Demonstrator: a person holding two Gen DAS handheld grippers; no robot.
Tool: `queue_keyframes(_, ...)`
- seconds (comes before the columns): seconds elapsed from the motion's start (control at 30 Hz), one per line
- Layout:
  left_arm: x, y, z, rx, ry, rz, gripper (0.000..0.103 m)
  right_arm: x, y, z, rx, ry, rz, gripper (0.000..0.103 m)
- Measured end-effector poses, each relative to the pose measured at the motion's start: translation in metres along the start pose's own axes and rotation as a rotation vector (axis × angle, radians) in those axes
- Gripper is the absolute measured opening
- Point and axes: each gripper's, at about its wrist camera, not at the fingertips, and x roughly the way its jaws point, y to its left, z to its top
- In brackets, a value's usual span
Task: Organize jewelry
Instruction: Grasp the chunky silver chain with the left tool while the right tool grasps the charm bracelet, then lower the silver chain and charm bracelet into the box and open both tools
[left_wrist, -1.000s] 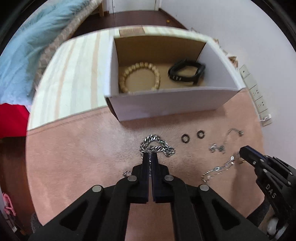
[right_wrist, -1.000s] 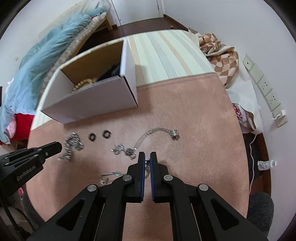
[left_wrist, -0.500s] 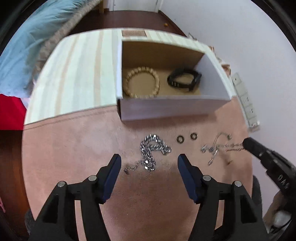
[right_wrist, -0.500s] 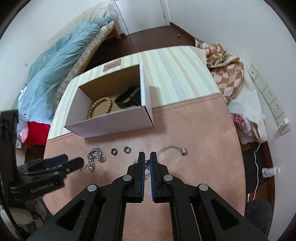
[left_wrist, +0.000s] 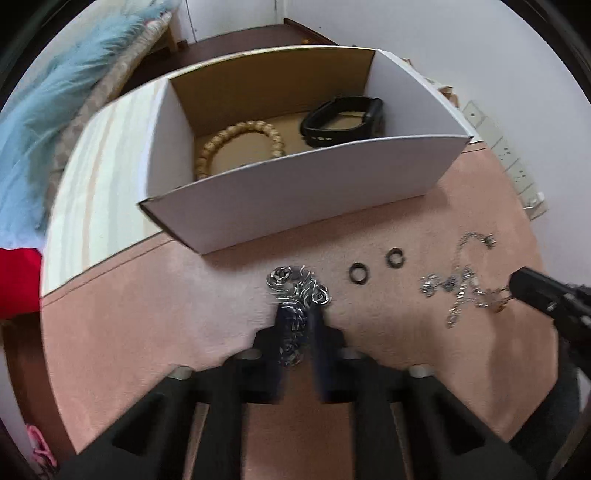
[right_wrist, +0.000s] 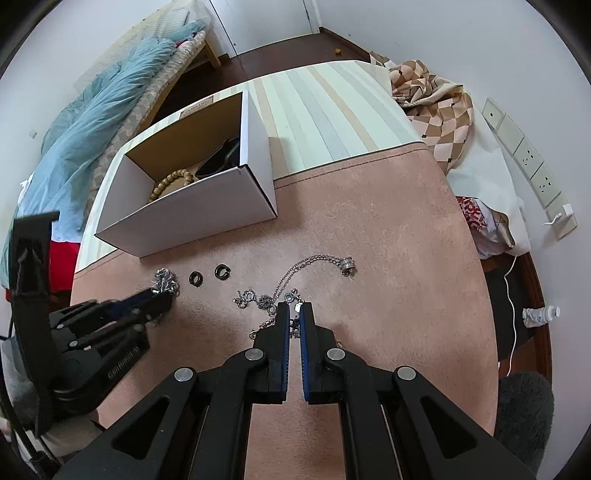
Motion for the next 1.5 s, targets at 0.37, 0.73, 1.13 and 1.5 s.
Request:
queue_keyframes(0.37, -0.027, 0.024, -0.033, -0.127, -0.04, -0.101, 0.005, -0.021, 0.005, 0.006, 0.005, -0.033, 0.056, 0.005)
queue_keyframes(0.73, -0.094, 0.045, -0.014, -0.195, -0.131, -0.213, 0.005, -0.072, 0.031, 0.039, -0.055, -0.096, 0.225, 0.005)
queue_keyframes(1.13, -0.162, 0.056, 0.081, -0.161, -0.289, -0.249, 0.005, -0.105, 0.073, 0.135, -0.149, -0.173, 0.284, 0.005)
queue_keyframes(1.5, -0.082, 0.065, 0.116, -0.194, -0.106, -0.226, 0.007, -0.025, 0.073, 0.162, -0.159, 0.023, 0.191, 0.005)
